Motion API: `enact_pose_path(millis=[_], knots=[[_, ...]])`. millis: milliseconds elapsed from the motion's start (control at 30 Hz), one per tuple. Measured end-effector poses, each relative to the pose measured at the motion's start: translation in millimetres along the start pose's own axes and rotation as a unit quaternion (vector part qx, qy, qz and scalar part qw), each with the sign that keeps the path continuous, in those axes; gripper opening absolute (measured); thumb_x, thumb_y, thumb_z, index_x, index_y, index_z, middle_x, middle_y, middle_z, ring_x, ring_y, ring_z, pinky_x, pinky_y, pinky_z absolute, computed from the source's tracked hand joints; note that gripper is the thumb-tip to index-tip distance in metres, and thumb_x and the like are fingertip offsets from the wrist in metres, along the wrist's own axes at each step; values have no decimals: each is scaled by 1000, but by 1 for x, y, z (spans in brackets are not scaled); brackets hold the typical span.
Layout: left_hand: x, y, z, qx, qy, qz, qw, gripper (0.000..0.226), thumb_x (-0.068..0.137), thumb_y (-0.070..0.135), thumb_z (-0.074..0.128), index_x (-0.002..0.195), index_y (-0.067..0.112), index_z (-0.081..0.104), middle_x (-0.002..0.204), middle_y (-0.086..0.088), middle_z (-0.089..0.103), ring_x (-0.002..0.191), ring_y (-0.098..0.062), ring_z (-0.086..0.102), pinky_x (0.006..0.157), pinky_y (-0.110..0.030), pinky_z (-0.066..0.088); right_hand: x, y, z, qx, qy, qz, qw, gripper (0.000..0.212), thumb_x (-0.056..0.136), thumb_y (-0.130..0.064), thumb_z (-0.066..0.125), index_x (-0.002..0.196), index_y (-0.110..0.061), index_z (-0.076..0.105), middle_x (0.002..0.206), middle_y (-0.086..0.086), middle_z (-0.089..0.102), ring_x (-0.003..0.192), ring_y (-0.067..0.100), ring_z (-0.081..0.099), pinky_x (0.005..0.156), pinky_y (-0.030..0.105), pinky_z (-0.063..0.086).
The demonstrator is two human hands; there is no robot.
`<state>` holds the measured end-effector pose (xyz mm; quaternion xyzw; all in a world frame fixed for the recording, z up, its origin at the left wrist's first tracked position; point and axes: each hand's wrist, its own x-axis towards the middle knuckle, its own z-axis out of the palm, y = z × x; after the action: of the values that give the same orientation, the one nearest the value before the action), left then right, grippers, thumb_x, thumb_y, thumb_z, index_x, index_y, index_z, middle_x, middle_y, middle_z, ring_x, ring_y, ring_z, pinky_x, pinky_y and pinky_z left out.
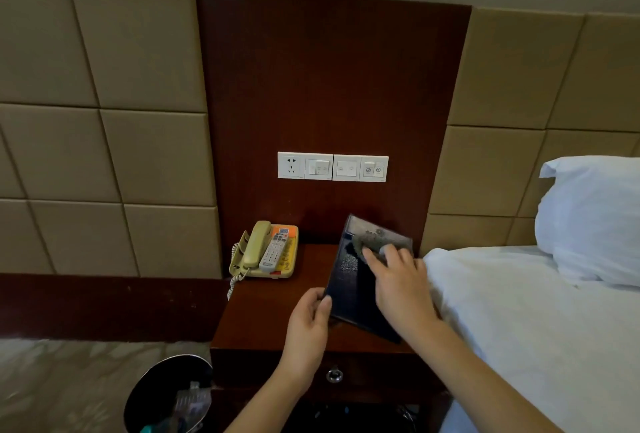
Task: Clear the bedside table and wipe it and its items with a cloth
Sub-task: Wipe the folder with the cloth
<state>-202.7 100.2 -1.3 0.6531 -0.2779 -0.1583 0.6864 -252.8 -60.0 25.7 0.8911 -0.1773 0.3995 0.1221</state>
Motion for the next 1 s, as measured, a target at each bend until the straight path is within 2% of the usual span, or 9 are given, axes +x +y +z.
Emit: enact_pose_path(millis=[167,267,333,467,567,667,767,867,1000], knots=[[1,1,2,-7,9,-12,1000,20,101,14,41,103,16,61,98,-5,69,95,-19,66,89,-38,53,-6,-33,-5,25,-12,-108,994,52,62,-17,78,113,-21,67,93,3,60,78,25,59,62,36,48],[-3,-1,-1,-64,27,-43,997,21,101,15,40,105,13,60,98,-7,69,95,-19,66,87,-35,53,4,-13,2,2,-6,-20,1000,51,61,-9,79,110,-21,70,91,6,61,76,28,60,60,38,48],[-2,-1,-5,-83,36,-54,994,21,101,15,40,104,11,60,98,-9,69,94,-21,66,86,-35,53,1,-4,7,-22,-17,0,1000,52,58,-7,81,108,-21,71,89,6,62,75,29,60,58,39,48],[-3,-1,-7,-55,27,-48,997,21,101,15,40,104,13,61,99,-7,70,96,-19,66,91,-40,52,-5,-12,4,-15,-52,39,998,51,59,-7,80,108,-17,72,91,8,62,79,31,60,59,41,49],[2,5,-7,-18,18,-21,999,19,101,15,40,105,16,59,101,-6,69,94,-13,67,87,-33,54,9,-29,-3,24,-52,63,996,49,65,-8,77,112,-15,69,95,9,62,84,33,60,64,43,51],[6,14,-9,-2,19,7,1000,19,101,14,40,102,21,57,100,-3,68,88,-7,67,76,-24,55,21,-43,-7,55,-38,23,998,47,70,-9,73,116,-17,66,98,8,62,87,31,60,66,42,51],[9,16,-16,-25,46,9,999,21,101,14,41,103,23,59,104,-6,68,95,-13,66,86,-34,54,20,-57,-13,64,-25,-58,996,47,68,-13,72,114,-20,66,94,4,60,81,27,59,62,38,49],[13,14,-23,-95,82,-14,992,25,100,12,40,111,21,61,110,-6,68,106,-20,63,96,-46,49,0,-77,-17,76,-29,-138,987,49,66,-18,72,115,-23,65,96,0,60,83,21,58,66,34,49],[10,14,-21,-178,92,-20,979,27,100,8,39,110,20,61,107,-7,69,104,-21,65,94,-44,50,-18,-88,-17,83,-18,-140,986,51,67,-19,73,117,-21,63,99,-1,61,83,19,58,67,33,51]])
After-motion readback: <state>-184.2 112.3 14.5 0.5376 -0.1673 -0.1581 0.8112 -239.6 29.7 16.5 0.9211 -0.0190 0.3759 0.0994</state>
